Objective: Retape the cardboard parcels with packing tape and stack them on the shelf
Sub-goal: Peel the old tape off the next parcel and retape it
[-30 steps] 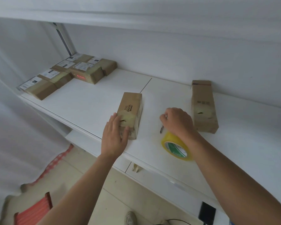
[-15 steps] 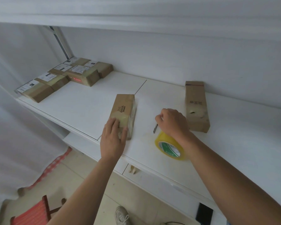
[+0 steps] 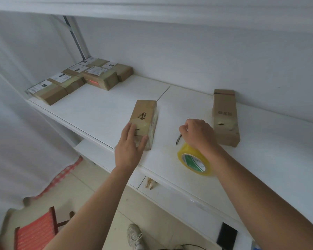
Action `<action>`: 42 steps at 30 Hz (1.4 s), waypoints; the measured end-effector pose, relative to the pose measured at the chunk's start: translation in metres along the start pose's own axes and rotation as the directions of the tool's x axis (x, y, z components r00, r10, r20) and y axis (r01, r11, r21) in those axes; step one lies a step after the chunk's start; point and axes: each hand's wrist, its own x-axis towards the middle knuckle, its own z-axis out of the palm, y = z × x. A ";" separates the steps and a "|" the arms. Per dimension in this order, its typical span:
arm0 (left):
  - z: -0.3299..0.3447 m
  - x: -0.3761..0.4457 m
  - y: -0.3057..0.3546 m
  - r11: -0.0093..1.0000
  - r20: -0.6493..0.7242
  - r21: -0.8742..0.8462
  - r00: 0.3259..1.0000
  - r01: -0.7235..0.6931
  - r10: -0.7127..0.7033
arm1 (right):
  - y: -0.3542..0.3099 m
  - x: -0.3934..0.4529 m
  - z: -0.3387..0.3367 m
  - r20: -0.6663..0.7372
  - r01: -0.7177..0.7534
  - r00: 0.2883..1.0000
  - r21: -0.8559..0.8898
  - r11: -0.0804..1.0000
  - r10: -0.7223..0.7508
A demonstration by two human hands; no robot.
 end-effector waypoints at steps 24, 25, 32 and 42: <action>0.012 -0.003 -0.002 0.944 -0.070 0.266 0.973 -0.193 0.219 | 0.005 -0.003 0.000 0.003 0.009 1.000 0.027 1.000 -0.009; 0.013 -0.006 0.004 0.939 -0.061 0.287 0.975 -0.190 0.215 | 0.005 -0.003 0.000 -0.001 0.007 1.000 0.029 1.000 -0.007; 0.037 -0.047 0.060 0.892 0.123 -0.122 0.885 -0.436 0.449 | 0.007 -0.006 -0.001 -0.010 0.012 1.000 0.024 1.000 -0.011; 0.064 -0.043 0.051 0.963 0.525 -0.015 0.817 -0.270 0.237 | 0.017 -0.015 -0.020 0.291 -0.174 0.936 -0.106 0.979 0.198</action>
